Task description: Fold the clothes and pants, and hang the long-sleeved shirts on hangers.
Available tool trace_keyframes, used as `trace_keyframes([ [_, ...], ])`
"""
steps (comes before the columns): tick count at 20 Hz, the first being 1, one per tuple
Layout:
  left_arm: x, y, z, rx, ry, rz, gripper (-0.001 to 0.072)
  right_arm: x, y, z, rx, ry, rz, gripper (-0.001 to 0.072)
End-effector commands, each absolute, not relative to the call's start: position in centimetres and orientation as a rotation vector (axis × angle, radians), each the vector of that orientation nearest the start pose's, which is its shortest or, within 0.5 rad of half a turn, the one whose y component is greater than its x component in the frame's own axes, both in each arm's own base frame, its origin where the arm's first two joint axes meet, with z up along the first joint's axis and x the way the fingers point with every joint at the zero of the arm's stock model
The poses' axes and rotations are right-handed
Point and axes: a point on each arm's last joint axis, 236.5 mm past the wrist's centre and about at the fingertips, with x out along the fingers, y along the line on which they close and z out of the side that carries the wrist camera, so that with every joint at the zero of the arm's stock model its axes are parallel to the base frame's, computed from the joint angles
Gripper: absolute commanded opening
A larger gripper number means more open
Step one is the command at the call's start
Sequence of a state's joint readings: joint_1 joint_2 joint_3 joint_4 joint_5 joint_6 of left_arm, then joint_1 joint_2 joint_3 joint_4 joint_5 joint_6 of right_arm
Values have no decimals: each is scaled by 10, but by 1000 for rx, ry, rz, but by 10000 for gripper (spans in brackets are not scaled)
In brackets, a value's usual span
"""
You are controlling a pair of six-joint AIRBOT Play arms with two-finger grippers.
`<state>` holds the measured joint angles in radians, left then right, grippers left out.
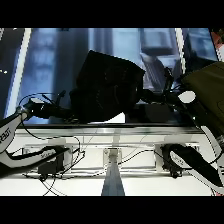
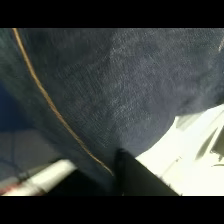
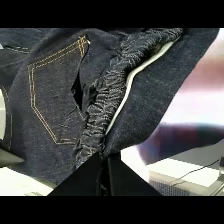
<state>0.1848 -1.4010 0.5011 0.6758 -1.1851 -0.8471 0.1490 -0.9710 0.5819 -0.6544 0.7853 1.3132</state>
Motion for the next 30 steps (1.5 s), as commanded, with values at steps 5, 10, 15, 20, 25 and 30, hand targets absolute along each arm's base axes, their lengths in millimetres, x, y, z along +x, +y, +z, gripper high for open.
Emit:
trace_keyframes([
  [5, 313, -161, 9, -786, 1188, -960, 11, 337, 186, 58, 445, 893, 593, 22],
  [10, 363, -155, 210, -382, 648, -1041, 10, 358, 203, 176, 305, 662, 747, 22],
  [15, 325, -121, 395, -25, 93, -725, 11, 318, 215, 306, 220, 441, 892, 22],
  [20, 226, -115, 469, 200, -187, -525, 12, 230, 227, 391, 377, 297, 1032, 22],
  [25, 221, -103, 396, 159, 66, -474, 11, 215, 243, 335, 479, 568, 967, 22],
  [30, 305, -72, 235, -61, 403, -431, 11, 284, 238, 211, 596, 694, 682, 22],
])
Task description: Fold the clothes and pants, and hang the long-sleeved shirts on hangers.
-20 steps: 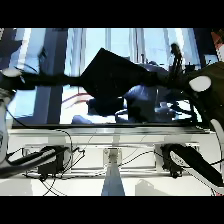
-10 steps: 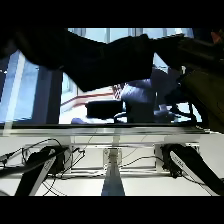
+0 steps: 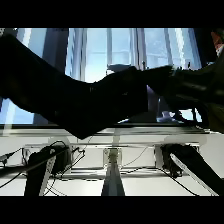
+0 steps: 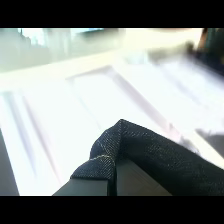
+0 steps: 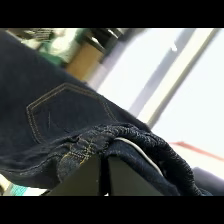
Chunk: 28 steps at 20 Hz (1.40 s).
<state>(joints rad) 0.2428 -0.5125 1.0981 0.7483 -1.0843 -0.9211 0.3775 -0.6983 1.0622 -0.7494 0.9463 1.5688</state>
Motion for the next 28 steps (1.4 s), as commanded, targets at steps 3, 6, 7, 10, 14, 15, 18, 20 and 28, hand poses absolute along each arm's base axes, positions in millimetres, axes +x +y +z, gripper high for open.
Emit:
trace_keyframes([
  [3, 338, -71, 130, -189, 622, -425, 11, 342, 219, 146, 535, 667, 498, 23],
  [6, 339, -127, 85, -260, 772, -581, 11, 381, 216, 97, 518, 713, 409, 23],
  [7, 334, -142, 72, -233, 816, -622, 11, 389, 211, 82, 515, 740, 382, 23],
  [10, 311, -171, 34, -191, 986, -680, 11, 405, 168, 51, 537, 811, 264, 22],
  [14, 249, -198, 5, -256, 1296, -771, 11, 375, 94, 12, 470, 1048, 154, 23],
  [15, 232, -204, 2, -264, 1367, -796, 11, 357, 83, 1, 412, 1132, 172, 22],
  [18, 205, -222, -4, -237, 1446, -848, 11, 310, 65, -21, 293, 1342, 206, 22],
  [20, 197, -235, -16, -205, 1459, -866, 13, 288, 59, -34, 239, 1438, 207, 22],
  [28, 214, -263, -60, -214, 1454, -807, 695, 324, 42, -56, 178, 1331, 156, 706],
])
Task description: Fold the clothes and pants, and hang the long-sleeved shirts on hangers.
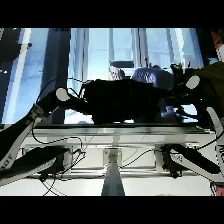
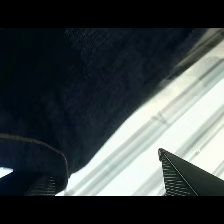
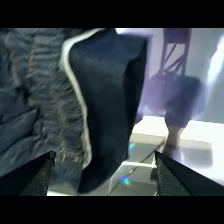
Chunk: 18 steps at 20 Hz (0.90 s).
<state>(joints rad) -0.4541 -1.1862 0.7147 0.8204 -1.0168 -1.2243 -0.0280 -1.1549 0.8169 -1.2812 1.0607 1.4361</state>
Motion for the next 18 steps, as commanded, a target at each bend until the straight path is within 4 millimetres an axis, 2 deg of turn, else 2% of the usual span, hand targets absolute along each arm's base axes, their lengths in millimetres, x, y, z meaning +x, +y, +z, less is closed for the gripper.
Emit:
trace_keyframes([
  [1, 214, -263, -61, -215, 1457, -806, 695, 332, 40, -56, 187, 1318, 137, 706],
  [3, 214, -263, -61, -215, 1457, -805, 695, 347, 34, -56, 240, 1321, 98, 706],
  [5, 214, -263, -61, -215, 1457, -806, 695, 353, 32, -61, 307, 1381, 94, 705],
  [6, 214, -262, -61, -214, 1457, -805, 695, 351, 38, -62, 349, 1434, 136, 700],
  [8, 214, -262, -62, -214, 1457, -805, 695, 339, 64, -56, 382, 1536, 341, 694],
  [10, 215, -263, -62, -215, 1455, -804, 695, 333, 71, -59, 359, 1591, 420, 695],
  [13, 216, -263, -62, -216, 1450, -801, 694, 340, 48, -83, 296, 1604, 318, 694],
  [15, 217, -263, -62, -215, 1449, -801, 694, 349, 39, -90, 295, 1581, 259, 689],
  [18, 226, -263, -62, -219, 1416, -782, 694, 347, 61, -91, 411, 1608, 307, 687],
])
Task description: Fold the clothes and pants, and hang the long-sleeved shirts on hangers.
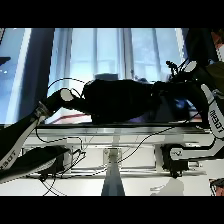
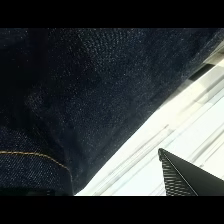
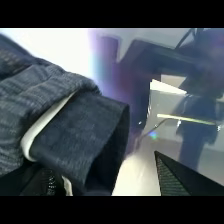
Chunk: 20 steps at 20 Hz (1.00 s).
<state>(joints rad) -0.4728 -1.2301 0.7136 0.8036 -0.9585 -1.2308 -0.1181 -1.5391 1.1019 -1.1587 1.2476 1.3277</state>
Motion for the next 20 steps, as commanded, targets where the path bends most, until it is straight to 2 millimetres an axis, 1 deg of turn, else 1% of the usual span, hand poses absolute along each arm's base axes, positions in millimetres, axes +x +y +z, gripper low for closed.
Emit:
trace_keyframes([
  [1, 231, -263, -63, -220, 1395, -771, 694, 343, 72, -92, 443, 1629, 355, 685],
  [2, 237, -263, -63, -223, 1374, -760, 694, 339, 81, -94, 483, 1652, 391, 682],
  [5, 252, -258, -66, -189, 1316, -728, 694, 333, 112, -94, 627, 1698, 490, 585],
  [6, 258, -255, -68, -167, 1298, -716, 694, 333, 123, -92, 643, 1695, 535, 585],
  [8, 265, -251, -75, -138, 1280, -695, 693, 332, 144, -93, 620, 1689, 584, 586],
  [10, 265, -250, -82, -137, 1297, -687, 693, 335, 166, -100, 532, 1650, 614, 585],
  [11, 264, -250, -85, -137, 1305, -685, 693, 339, 178, -103, 495, 1622, 617, 541],
  [12, 263, -249, -87, -136, 1311, -683, 694, 342, 191, -106, 463, 1596, 622, 380],
  [13, 264, -249, -87, -136, 1312, -681, 693, 344, 202, -106, 440, 1572, 630, 173],
  [14, 266, -248, -88, -130, 1305, -678, 694, 347, 212, -105, 414, 1553, 642, 25],
  [16, 269, -241, -90, -89, 1295, -671, 694, 355, 226, -94, 378, 1512, 674, 23],
  [17, 273, -237, -89, -69, 1286, -666, 694, 364, 228, -85, 370, 1481, 685, 23],
  [19, 284, -232, -75, -72, 1250, -659, 694, 392, 224, -52, 356, 1375, 689, 23],
  [20, 293, -230, -63, -78, 1215, -655, 694, 409, 215, -27, 351, 1302, 681, 23],
])
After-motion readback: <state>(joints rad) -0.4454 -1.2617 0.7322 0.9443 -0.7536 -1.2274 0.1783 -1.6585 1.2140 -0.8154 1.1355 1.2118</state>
